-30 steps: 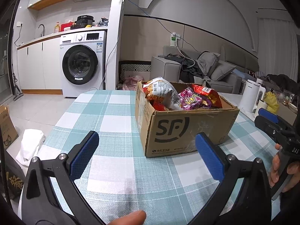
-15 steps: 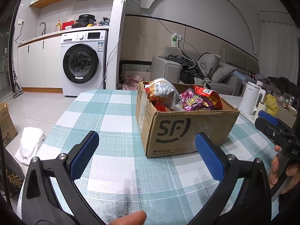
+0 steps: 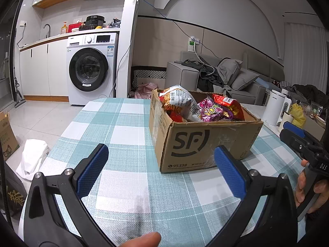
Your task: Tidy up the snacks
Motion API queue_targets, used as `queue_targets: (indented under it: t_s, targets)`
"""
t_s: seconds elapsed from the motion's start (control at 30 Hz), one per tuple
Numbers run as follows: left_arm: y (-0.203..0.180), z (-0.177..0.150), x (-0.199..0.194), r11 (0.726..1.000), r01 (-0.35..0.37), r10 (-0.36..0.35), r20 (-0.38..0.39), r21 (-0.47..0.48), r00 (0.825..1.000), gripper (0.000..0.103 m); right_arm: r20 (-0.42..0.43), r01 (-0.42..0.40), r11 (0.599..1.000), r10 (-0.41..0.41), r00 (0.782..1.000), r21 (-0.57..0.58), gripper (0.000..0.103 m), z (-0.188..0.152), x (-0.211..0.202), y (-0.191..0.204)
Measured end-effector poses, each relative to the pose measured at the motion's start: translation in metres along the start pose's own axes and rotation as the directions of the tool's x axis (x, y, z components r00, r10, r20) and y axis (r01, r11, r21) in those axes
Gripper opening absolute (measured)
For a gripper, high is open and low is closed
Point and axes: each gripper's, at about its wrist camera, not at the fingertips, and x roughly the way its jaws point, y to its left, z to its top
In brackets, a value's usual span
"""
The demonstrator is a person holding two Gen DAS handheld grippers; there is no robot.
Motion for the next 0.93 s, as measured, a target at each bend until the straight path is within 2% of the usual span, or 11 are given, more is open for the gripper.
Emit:
queue_targets:
  t_s: [0.93]
  targets:
    - [-0.0011, -0.0004, -0.0001, 1.000, 0.000, 0.000, 0.004, 0.004, 1.000, 0.102, -0.001, 0.000, 1.000, 0.000, 1.000, 0.001, 0.103, 0.0007, -0.0002, -0.0002]
